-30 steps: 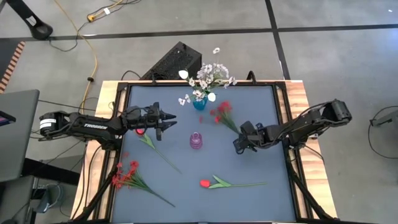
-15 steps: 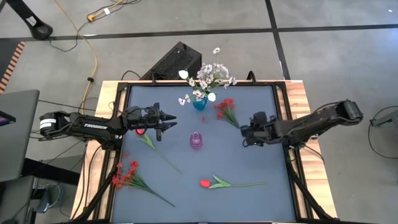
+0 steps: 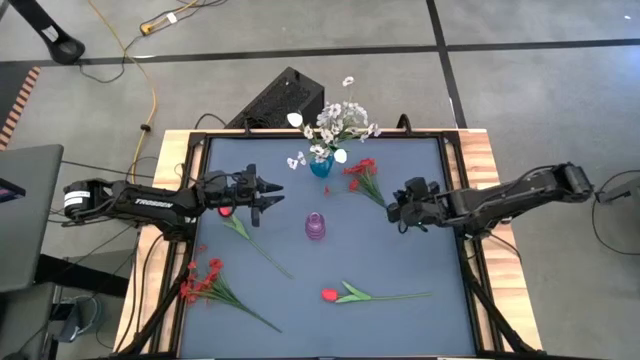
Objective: Sort flowers into vase by color
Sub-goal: Put the top red flowers into the purple vase
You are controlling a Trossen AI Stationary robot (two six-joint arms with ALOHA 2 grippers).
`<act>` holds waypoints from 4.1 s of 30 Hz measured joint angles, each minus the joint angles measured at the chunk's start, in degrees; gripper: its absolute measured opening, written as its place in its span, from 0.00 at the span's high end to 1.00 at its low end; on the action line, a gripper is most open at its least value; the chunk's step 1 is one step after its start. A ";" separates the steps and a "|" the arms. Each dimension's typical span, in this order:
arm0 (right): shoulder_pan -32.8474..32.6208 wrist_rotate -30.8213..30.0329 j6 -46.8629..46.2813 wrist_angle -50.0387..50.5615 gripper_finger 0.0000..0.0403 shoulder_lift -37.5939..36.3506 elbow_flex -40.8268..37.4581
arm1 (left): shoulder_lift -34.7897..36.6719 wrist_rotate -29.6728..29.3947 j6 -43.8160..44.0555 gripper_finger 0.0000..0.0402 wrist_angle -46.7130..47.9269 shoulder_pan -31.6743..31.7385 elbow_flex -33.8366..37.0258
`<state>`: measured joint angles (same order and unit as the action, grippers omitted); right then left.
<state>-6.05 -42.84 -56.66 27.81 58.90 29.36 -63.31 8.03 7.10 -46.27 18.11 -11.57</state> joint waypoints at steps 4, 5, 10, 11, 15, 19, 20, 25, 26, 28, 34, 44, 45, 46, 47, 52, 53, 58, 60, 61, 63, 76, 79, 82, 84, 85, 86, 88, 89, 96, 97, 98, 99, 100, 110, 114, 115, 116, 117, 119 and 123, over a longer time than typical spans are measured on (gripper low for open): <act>2.49 4.47 2.18 -4.95 0.63 6.13 0.00 | 0.00 0.00 0.01 0.66 -0.12 0.00 -0.02; 3.03 5.84 3.59 -6.62 0.60 7.65 0.00 | 0.00 0.05 0.02 0.66 -0.09 0.00 -0.02; 7.21 14.09 8.65 -13.21 0.44 13.89 0.00 | 0.00 0.53 0.36 0.66 0.47 -0.13 -0.02; 7.99 14.71 9.06 -13.45 0.41 14.86 0.00 | 0.00 0.59 0.52 0.66 0.49 -0.13 -0.02; 11.41 16.01 10.38 -13.51 0.32 18.31 0.00 | 0.00 0.63 0.56 0.66 0.49 -0.13 -0.02; 13.04 19.22 13.08 -16.40 0.30 21.38 0.00 | 0.00 0.63 0.59 0.66 0.64 -0.13 -0.02; 13.01 19.86 13.69 -17.52 0.29 22.27 0.00 | 0.00 0.63 0.60 0.66 0.64 -0.13 -0.02; 12.96 20.10 14.89 -21.10 0.31 26.05 0.19 | 0.00 0.48 0.60 0.66 0.60 -0.13 -0.02; 12.85 19.79 14.79 -21.06 0.32 26.52 0.22 | 0.00 0.46 0.60 0.66 0.60 -0.13 -0.02; 12.85 19.30 13.59 -19.72 0.38 26.79 0.27 | 0.00 0.39 0.63 0.66 0.58 -0.13 -0.02; 13.46 17.16 12.12 -15.12 0.72 24.96 0.24 | 0.00 0.28 0.70 0.66 0.46 -0.13 -0.02; 13.19 3.28 4.93 0.74 0.93 12.18 -0.09 | 0.00 0.31 1.63 0.66 0.49 -0.13 -0.04; 12.63 -0.04 2.81 2.77 0.93 10.34 -0.13 | 0.00 0.31 1.65 0.66 0.47 -0.13 -0.04; 11.94 -3.58 1.20 3.53 0.93 8.52 -0.13 | 0.00 0.31 1.63 0.66 0.47 -0.13 -0.04; 10.96 -7.08 0.09 3.63 0.93 6.64 -0.13 | 0.00 0.31 1.55 0.66 0.47 -0.13 -0.04; 5.97 -22.14 6.42 -2.52 0.93 -2.38 -0.11 | 0.00 0.26 1.35 0.66 0.22 -0.13 -0.04; 5.13 -24.70 9.57 -4.67 0.93 -4.33 -0.11 | 0.00 0.24 1.35 0.66 0.23 -0.13 -0.04; 0.39 -37.21 30.98 -20.30 0.93 -11.95 -0.03 | 0.00 0.24 1.33 0.66 0.25 -0.13 -0.04; -1.61 -41.24 41.99 -28.71 0.93 -13.65 -0.02 | 0.00 0.22 1.13 0.66 0.25 -0.13 -0.04; -2.44 -42.88 47.64 -33.18 0.93 -14.22 -0.02 | 0.00 0.22 0.89 0.66 0.25 -0.13 -0.04; -3.68 -45.17 59.07 -42.02 0.93 -15.02 -0.01 | 0.00 0.17 0.39 0.66 0.16 -0.13 -0.04; 0.11 0.95 66.80 -62.19 0.93 -14.43 0.02 | -0.02 3.31 1.72 0.66 -4.14 -0.13 -0.04; 1.71 16.17 62.91 -66.52 0.93 -10.39 0.04 | -0.02 7.63 4.11 0.66 -8.42 -0.33 -0.05; 2.08 23.00 61.02 -73.66 0.92 -4.13 0.04 | -0.02 9.77 4.64 0.66 -13.65 -2.32 -0.07; 2.04 25.25 61.10 -79.82 0.93 0.29 0.04 | -0.02 9.81 4.07 0.66 -16.57 -4.25 -0.07; 2.04 26.26 61.08 -83.02 0.93 2.47 0.04 | -0.02 9.76 3.46 0.66 -17.68 -5.30 -0.07; 2.04 27.20 60.96 -86.20 0.93 4.40 0.04 | -0.02 9.53 2.89 0.66 -18.54 -6.34 -0.07; 2.04 28.79 59.95 -91.31 0.93 8.50 0.55 | -0.02 7.93 2.48 0.66 -20.05 -8.37 -0.07; 2.04 29.54 59.43 -92.87 0.93 10.50 1.26 | -0.02 6.91 2.44 0.66 -20.36 -9.40 -0.17; 1.91 34.22 58.54 -94.28 0.93 24.46 10.18 | -3.60 -1.16 -1.52 0.65 -17.66 -15.72 -5.52; 1.91 34.43 58.55 -94.26 0.93 26.38 11.58 | -4.44 -1.73 -2.09 0.64 -16.94 -16.13 -6.66; 1.91 34.74 58.50 -94.13 0.93 28.07 12.73 | -5.32 -2.39 -2.63 0.63 -16.35 -16.39 -7.73; 1.91 35.24 58.29 -94.12 0.93 29.72 13.87 | -6.15 -2.95 -3.09 0.61 -15.82 -16.65 -8.51; 1.91 35.61 57.71 -94.34 0.92 31.41 15.25 | -7.08 -3.11 -3.46 0.60 -15.55 -16.80 -9.13; 1.17 36.07 56.65 -94.56 0.92 39.58 21.20 | -18.05 -2.53 -6.83 0.40 -15.63 -17.79 -15.73; 1.21 35.83 56.74 -94.60 0.93 39.83 21.51 | -19.69 -2.26 -6.97 0.37 -16.76 -17.79 -16.60; 1.21 35.71 57.00 -94.58 0.93 39.79 21.51 | -19.80 -1.51 -7.10 0.37 -17.51 -17.79 -16.59; 1.21 35.64 57.15 -94.53 0.93 39.73 21.51 | -19.91 -0.95 -7.13 0.37 -18.13 -17.77 -16.59; 1.25 35.64 57.15 -94.49 0.93 39.65 21.51 | -19.85 -0.69 -7.13 0.37 -18.20 -17.77 -16.59; 1.45 35.64 57.11 -94.48 0.93 39.64 21.51 | -19.52 -0.55 -7.38 0.37 -18.03 -17.77 -16.59; 1.76 35.44 57.09 -94.47 0.92 39.64 21.49 | -18.84 -0.81 -8.15 0.37 -18.46 -17.77 -16.57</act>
<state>-4.29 -7.40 0.43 -66.65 98.54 50.85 -82.15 7.23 -1.05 -64.73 0.34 -28.14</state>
